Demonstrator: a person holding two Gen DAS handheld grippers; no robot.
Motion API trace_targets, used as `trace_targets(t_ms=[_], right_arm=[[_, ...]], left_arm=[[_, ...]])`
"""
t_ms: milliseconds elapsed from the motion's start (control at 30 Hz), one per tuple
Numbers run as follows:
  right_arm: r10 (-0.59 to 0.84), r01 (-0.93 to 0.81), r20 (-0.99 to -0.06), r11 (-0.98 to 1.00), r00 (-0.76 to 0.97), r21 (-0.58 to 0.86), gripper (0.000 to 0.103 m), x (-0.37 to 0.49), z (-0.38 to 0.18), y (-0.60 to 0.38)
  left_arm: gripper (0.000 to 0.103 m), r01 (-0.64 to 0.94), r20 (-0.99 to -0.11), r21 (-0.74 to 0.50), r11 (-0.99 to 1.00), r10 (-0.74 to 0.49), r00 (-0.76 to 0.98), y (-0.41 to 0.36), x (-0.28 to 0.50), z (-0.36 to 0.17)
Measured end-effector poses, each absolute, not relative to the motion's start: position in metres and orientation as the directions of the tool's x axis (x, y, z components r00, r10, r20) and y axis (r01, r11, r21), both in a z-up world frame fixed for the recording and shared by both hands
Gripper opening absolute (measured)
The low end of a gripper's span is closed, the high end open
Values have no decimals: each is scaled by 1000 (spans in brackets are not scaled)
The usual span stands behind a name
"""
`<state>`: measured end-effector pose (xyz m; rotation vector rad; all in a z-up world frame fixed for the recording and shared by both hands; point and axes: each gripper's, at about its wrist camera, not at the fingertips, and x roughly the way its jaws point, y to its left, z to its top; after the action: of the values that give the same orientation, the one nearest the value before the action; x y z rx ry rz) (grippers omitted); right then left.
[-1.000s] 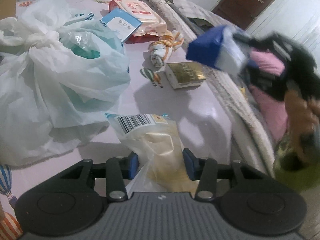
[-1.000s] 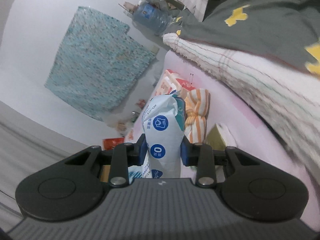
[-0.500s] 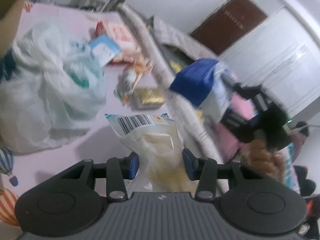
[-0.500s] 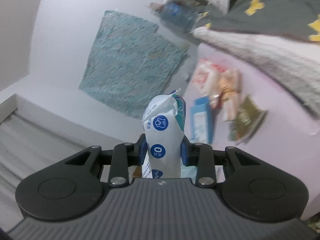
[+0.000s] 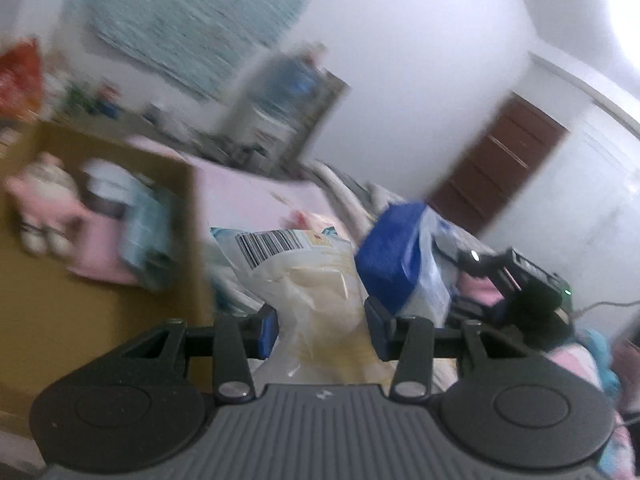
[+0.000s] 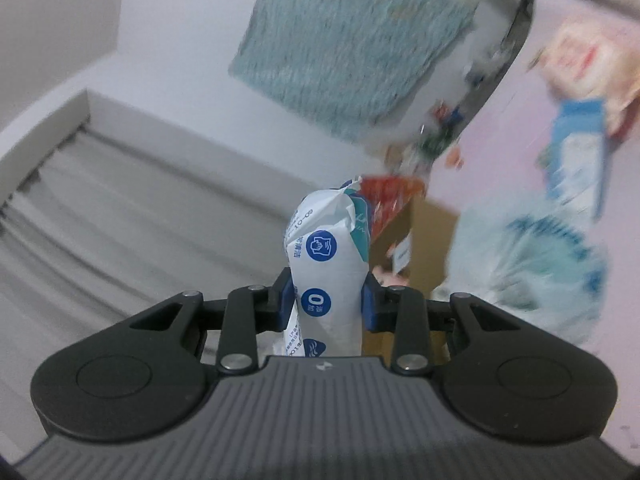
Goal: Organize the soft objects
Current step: 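Carry the wet-wipe pack and bread bag to the box with both tools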
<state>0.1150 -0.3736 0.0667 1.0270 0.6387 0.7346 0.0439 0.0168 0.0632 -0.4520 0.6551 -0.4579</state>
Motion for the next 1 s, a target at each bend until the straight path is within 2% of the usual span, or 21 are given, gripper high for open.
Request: trace_targets(t_ms=[167, 400, 533, 733, 1000], right_arm=[[855, -234, -203, 347, 477, 908, 32, 151, 66, -296], [865, -205, -379, 457, 329, 866, 31, 193, 53, -196], [821, -214, -498, 559, 281, 801, 31, 213, 50, -149], [753, -233, -627, 658, 199, 717, 31, 236, 25, -108], [713, -232, -694, 696, 105, 680, 31, 261, -15, -64]], left_arm=[[46, 147, -514, -461, 875, -398, 760, 67, 52, 66], [46, 43, -647, -329, 943, -258, 718, 119, 91, 43], [46, 41, -725, -247, 968, -212, 655, 136, 119, 31], [45, 82, -811, -103, 991, -132, 570, 144, 152, 8], [43, 147, -860, 63, 987, -21, 510, 134, 175, -13]])
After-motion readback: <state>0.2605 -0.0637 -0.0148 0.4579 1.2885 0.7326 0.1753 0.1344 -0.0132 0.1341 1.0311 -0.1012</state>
